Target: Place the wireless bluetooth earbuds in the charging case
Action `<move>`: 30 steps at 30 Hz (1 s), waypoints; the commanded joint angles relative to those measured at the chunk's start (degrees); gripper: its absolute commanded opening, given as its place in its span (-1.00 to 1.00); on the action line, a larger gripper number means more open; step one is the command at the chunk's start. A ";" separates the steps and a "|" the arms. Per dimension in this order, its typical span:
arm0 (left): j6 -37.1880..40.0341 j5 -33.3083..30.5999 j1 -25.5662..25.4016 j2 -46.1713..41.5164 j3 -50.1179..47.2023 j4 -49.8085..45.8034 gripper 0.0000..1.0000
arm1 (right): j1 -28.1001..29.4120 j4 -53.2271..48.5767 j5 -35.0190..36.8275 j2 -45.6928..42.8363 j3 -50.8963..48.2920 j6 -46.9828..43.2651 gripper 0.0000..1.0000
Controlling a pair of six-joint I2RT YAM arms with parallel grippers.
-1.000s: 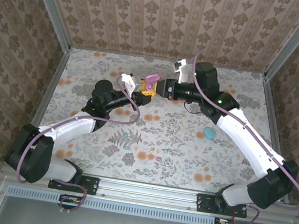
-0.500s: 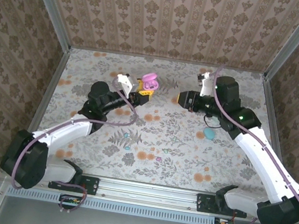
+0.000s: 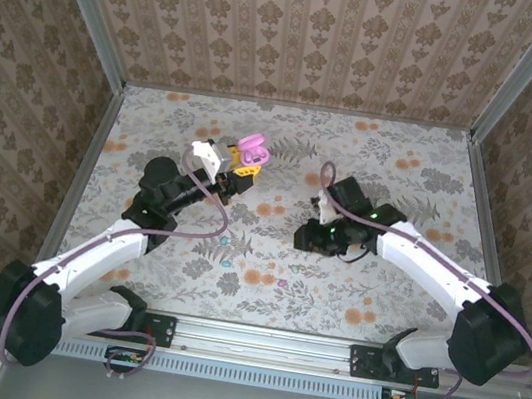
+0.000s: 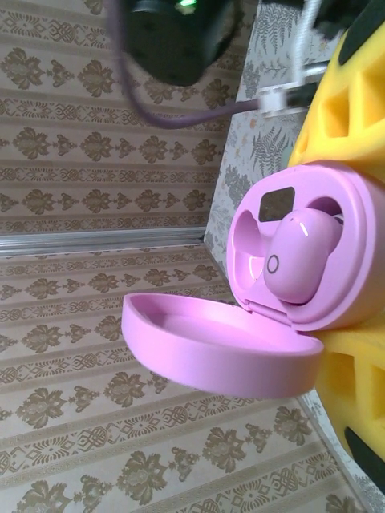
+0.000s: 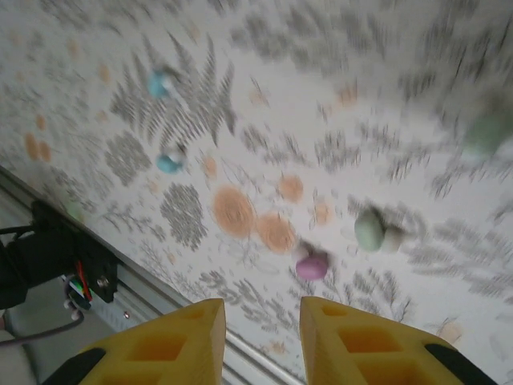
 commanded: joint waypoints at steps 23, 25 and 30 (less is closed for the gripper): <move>-5.65 6.97 9.36 -12.08 -5.14 -4.99 -0.26 | 13.67 24.05 8.66 5.99 -16.50 37.23 -0.17; -5.24 7.35 9.70 -12.41 -4.45 -5.98 -0.26 | 13.84 23.31 9.24 6.61 -16.02 37.57 -0.17; -5.04 7.98 9.89 -13.07 -4.25 -6.81 -0.26 | 14.59 22.35 10.41 8.04 -15.02 37.39 -0.18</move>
